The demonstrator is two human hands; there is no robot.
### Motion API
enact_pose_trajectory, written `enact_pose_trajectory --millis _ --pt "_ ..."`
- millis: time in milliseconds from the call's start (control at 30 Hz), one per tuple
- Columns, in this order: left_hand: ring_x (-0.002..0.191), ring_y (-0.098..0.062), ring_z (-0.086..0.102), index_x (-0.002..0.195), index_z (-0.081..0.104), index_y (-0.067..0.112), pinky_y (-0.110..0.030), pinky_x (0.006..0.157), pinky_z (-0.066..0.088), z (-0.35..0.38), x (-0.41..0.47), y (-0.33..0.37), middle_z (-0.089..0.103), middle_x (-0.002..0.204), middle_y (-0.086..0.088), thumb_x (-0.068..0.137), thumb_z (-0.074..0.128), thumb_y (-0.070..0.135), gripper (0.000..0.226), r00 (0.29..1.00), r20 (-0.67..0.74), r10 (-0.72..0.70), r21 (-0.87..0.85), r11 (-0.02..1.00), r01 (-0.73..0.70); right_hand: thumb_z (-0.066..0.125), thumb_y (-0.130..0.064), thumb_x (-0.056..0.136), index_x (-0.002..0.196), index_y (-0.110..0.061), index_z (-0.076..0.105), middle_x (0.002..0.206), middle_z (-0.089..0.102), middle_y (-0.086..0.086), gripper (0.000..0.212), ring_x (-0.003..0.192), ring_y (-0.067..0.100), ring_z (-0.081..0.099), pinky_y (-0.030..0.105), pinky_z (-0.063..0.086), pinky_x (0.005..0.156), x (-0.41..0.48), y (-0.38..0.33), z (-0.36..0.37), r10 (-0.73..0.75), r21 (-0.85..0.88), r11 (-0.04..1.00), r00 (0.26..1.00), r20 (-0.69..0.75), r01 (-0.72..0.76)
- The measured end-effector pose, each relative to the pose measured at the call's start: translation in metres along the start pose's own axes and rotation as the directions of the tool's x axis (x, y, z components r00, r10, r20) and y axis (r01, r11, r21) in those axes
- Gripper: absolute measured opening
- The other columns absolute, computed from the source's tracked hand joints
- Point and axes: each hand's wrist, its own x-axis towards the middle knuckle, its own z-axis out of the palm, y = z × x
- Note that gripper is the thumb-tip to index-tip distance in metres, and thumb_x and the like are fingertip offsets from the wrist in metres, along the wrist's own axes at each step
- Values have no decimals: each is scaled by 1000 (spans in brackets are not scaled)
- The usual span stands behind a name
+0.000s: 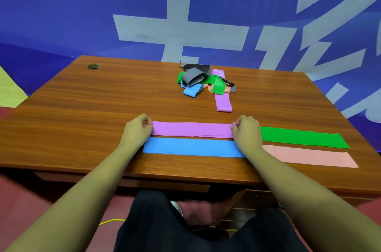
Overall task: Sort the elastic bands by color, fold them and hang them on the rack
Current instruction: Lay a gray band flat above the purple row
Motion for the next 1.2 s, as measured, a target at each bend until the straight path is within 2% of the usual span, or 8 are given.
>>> enact_pose_trajectory --millis 100,233,400,633,733,933,1100,1200 --pt "98 -27 47 83 61 20 -31 81 39 5 6 -3 53 89 -6 80 60 14 7 998 -31 47 129 991 -42 62 -23 91 99 -11 65 101 60 10 14 99 26 54 41 51 83 1 -1 -3 5 -7 1000 1000 -7 -5" --pt "106 -28 42 92 62 17 -38 93 42 6 17 21 44 102 -7 83 59 17 10 989 -70 130 199 973 -114 59 -22 89 96 -12 65 100 60 9 13 97 26 56 43 52 85 17 -7 -12 0 53 999 1000 12 -1" --pt "99 -26 52 85 60 19 -36 83 45 20 51 64 52 99 -7 83 59 15 4 977 -5 212 110 971 -210 56 -14 84 96 -8 65 102 60 12 17 96 29 58 43 51 83 52 -22 -19 -60 118 992 993 106 47" --pt "88 -23 57 80 57 22 -28 73 40 41 121 87 62 91 -4 81 58 14 8 987 8 157 14 987 -158 56 -14 84 108 -6 64 113 59 15 27 98 33 60 43 51 86 107 -73 3 -159 192 973 976 149 130" --pt "91 -24 57 91 59 18 -31 76 42 48 159 90 62 97 -6 84 62 19 8 982 -13 187 4 982 -187 56 -16 86 115 -7 62 118 55 13 30 105 30 56 41 48 90 140 -90 22 -201 206 963 972 124 173" --pt "112 -17 56 130 54 17 -23 83 42 66 216 103 58 124 1 84 70 33 51 961 95 261 -54 965 -257 59 -18 88 131 -10 53 130 53 11 44 118 28 53 45 46 98 203 -101 53 -252 225 950 958 140 217" --pt "80 -11 63 101 65 23 -33 72 54 78 227 96 69 94 8 83 69 27 19 942 99 320 -94 946 -312 57 -13 87 104 -14 68 101 70 4 21 91 25 64 44 54 82 214 -92 66 -302 257 932 942 149 258" --pt "74 -1 59 91 64 25 -19 65 45 70 223 103 67 87 11 88 66 23 4 938 40 344 -222 918 -328 56 -14 88 94 -17 69 91 70 2 15 70 19 64 31 56 65 213 -93 56 -278 348 908 957 79 235"
